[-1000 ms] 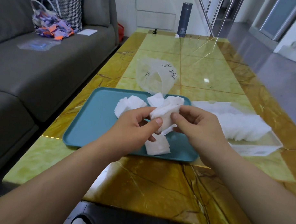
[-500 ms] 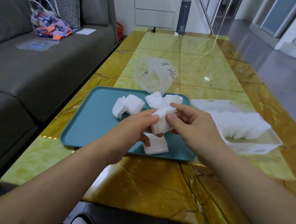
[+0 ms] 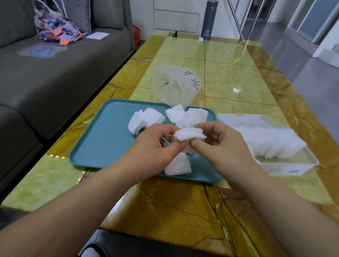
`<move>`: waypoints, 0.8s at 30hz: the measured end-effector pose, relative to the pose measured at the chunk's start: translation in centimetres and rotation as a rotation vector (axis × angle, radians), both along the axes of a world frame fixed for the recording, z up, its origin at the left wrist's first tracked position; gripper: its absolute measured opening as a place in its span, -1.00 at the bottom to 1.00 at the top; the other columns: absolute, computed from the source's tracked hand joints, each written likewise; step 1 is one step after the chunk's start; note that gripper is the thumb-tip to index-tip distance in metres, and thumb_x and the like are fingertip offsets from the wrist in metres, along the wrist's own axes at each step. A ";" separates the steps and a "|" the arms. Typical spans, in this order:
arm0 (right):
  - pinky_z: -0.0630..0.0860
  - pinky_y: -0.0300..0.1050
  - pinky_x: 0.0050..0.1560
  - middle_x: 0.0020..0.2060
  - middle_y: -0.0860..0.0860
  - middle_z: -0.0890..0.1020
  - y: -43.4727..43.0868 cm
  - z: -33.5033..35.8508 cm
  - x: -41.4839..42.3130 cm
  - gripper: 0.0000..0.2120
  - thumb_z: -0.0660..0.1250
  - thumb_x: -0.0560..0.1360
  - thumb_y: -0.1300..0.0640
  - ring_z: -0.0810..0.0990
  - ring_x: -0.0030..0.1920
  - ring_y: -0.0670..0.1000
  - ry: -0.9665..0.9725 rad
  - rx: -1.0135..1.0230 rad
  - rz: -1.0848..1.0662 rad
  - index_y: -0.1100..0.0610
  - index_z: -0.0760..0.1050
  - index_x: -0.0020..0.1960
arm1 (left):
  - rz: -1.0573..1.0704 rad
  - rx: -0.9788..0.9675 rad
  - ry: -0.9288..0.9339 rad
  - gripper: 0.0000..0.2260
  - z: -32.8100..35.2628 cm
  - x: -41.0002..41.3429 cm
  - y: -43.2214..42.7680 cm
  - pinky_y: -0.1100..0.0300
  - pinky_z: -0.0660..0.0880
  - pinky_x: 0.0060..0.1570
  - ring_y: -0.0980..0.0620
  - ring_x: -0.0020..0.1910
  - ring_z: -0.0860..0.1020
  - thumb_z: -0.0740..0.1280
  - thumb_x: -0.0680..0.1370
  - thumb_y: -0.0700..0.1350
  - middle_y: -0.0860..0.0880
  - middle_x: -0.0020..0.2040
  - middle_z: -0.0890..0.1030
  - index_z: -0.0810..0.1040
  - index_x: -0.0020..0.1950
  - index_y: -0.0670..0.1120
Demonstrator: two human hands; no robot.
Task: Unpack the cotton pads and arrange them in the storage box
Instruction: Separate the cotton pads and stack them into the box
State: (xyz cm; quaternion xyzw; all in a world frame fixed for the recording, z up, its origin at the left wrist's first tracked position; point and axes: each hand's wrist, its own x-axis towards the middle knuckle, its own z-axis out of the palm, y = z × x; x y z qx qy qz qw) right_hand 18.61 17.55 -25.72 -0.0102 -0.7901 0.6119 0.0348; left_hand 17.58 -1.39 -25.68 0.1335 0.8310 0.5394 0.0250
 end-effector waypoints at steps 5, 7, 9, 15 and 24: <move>0.62 -0.15 0.19 -0.04 -0.14 0.77 -0.1 -0.3 0.3 -0.71 0.45 0.55 0.26 0.71 0.03 -0.18 -0.003 0.051 -0.047 -0.07 0.69 0.17 | 0.017 0.025 -0.030 -0.95 -0.3 -0.1 0.1 0.24 0.33 -0.36 0.12 -0.39 0.39 0.46 0.57 -0.05 0.02 -0.37 0.46 0.70 0.00 0.08; 0.60 -0.14 0.21 -0.02 -0.13 0.76 -0.4 -0.4 0.3 -0.71 0.40 0.59 0.23 0.70 0.05 -0.15 0.012 0.106 -0.056 -0.02 0.68 0.24 | 0.029 0.016 -0.033 -0.96 -0.4 0.0 0.2 0.27 0.34 -0.37 0.13 -0.39 0.40 0.47 0.56 -0.04 0.03 -0.37 0.47 0.68 -0.01 0.06; 0.56 -0.16 0.26 0.11 -0.08 0.74 -0.9 -0.5 0.4 -0.67 0.33 0.63 0.21 0.66 0.15 -0.10 0.023 0.204 -0.033 0.02 0.61 0.37 | 0.043 0.005 -0.024 -0.94 -0.6 -0.1 0.4 0.25 0.36 -0.36 0.13 -0.38 0.42 0.49 0.54 -0.02 0.02 -0.36 0.49 0.67 -0.02 0.05; 0.40 -0.29 0.36 0.37 -0.26 0.45 -1.4 -0.2 0.7 -0.44 0.32 0.62 0.22 0.45 0.35 -0.23 0.028 0.301 0.050 -0.01 0.32 0.59 | 0.005 -0.103 0.044 -0.96 -0.7 -0.3 0.2 0.24 0.36 -0.34 0.14 -0.38 0.42 0.43 0.58 0.01 -0.01 -0.33 0.58 0.66 -0.01 0.08; 0.53 -0.39 -0.09 -0.10 -0.19 0.67 0.7 0.2 1.0 -0.81 0.52 0.46 0.12 0.61 -0.05 -0.20 0.105 0.449 -0.002 -0.05 0.63 0.05 | -0.039 -0.459 0.042 -0.61 -0.7 0.0 -0.4 0.25 0.39 -0.25 0.21 -0.22 0.51 0.49 0.49 0.15 0.13 -0.12 0.54 0.46 0.26 0.23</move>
